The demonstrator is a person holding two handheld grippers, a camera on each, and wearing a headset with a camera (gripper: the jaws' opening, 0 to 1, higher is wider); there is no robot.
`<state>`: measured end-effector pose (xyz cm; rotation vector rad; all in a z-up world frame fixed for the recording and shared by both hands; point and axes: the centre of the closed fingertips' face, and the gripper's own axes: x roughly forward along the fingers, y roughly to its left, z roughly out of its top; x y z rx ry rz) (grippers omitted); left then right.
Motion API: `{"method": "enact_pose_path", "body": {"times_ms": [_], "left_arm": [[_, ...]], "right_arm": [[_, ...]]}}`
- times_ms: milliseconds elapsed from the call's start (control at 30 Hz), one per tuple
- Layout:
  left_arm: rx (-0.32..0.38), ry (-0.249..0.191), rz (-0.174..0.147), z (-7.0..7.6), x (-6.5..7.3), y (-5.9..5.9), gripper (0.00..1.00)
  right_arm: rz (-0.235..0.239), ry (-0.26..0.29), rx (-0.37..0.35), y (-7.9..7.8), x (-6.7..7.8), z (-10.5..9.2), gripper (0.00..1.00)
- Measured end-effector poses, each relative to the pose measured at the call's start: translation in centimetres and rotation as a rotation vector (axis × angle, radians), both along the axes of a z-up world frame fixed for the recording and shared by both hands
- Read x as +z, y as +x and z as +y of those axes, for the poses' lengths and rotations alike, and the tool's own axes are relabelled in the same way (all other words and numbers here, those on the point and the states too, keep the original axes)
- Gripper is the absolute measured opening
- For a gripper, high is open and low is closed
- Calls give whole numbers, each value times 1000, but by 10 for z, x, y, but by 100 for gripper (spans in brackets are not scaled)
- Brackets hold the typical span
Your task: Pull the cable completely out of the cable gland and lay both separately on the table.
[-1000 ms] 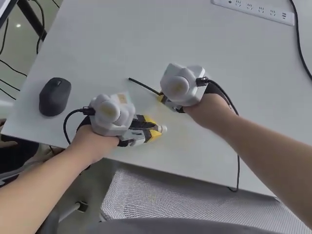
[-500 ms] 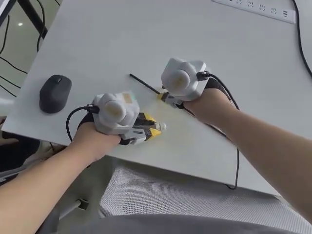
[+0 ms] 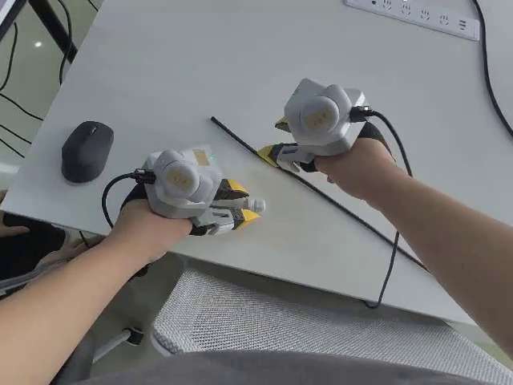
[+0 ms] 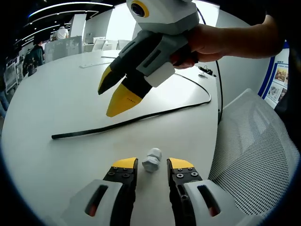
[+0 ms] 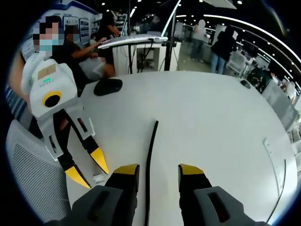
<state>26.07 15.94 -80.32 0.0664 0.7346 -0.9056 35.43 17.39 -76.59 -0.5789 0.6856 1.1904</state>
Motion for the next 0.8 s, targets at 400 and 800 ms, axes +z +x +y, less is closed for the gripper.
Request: {"method": "enact_pose_path", "body": {"times_ms": [400, 800], "left_arm": [[112, -17, -7, 11, 18, -1, 39], [207, -129, -25, 10, 55, -3, 47]], "right_arm": [[18, 128, -83, -3, 45, -42, 39], [10, 211, -112, -33, 76, -89, 48]]}}
